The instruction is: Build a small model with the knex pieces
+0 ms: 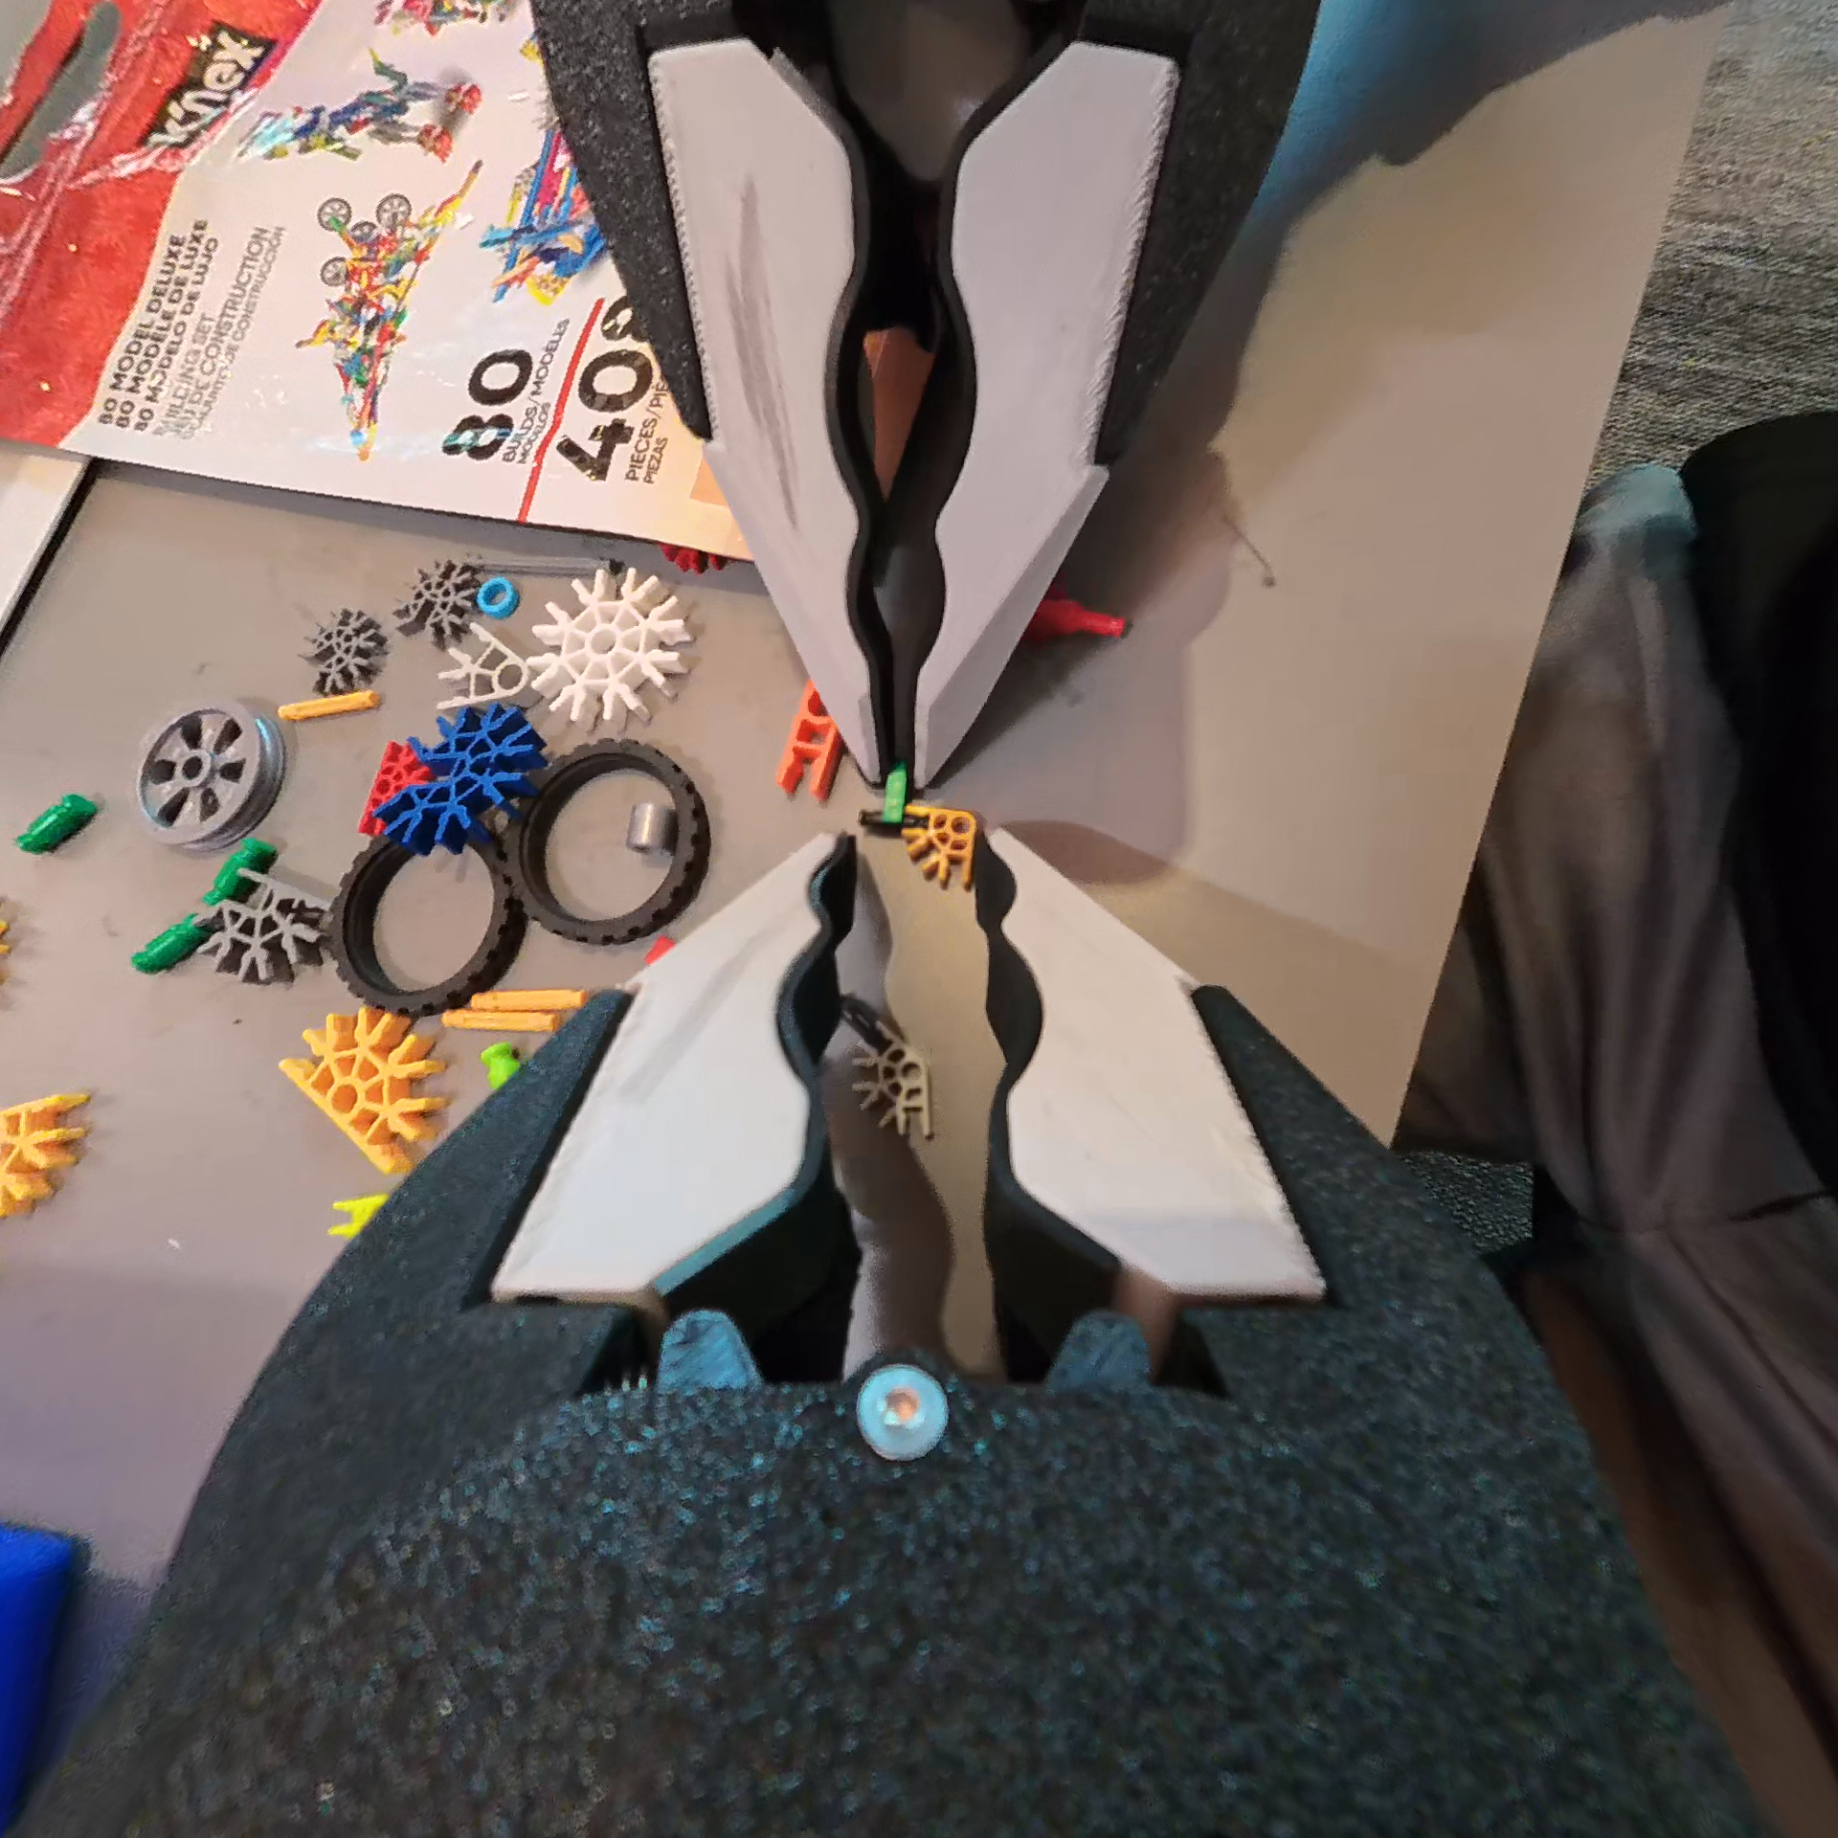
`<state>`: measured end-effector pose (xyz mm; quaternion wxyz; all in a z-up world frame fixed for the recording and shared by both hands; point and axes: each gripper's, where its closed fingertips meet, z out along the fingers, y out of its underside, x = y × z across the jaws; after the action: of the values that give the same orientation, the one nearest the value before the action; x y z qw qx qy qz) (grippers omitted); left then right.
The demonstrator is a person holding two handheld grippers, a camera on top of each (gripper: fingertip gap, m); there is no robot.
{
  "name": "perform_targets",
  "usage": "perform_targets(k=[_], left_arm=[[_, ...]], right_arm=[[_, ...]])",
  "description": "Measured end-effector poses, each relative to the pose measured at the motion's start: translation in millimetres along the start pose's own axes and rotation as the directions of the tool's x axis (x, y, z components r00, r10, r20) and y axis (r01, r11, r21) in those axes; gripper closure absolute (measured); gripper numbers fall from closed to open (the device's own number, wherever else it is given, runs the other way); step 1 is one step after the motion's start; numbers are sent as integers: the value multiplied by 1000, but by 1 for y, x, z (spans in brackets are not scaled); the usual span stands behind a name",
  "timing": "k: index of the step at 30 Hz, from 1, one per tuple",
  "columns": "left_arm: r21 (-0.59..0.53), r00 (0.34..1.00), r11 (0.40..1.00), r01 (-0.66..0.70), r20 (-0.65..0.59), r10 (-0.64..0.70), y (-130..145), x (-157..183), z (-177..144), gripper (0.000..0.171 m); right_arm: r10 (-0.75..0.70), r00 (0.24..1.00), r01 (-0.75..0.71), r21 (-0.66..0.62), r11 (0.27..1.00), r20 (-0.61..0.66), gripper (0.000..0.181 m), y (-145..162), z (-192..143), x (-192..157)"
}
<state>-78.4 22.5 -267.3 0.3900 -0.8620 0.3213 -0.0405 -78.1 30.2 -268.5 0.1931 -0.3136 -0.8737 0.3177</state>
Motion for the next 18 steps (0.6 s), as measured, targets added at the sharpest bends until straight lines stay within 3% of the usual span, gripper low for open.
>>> perform_targets(k=[18], left_arm=[[5,997,999,40,-64,-39,-3,4,4,151]], right_arm=[[-10,1000,10,5,1000,4,181,-1,1,-1]])
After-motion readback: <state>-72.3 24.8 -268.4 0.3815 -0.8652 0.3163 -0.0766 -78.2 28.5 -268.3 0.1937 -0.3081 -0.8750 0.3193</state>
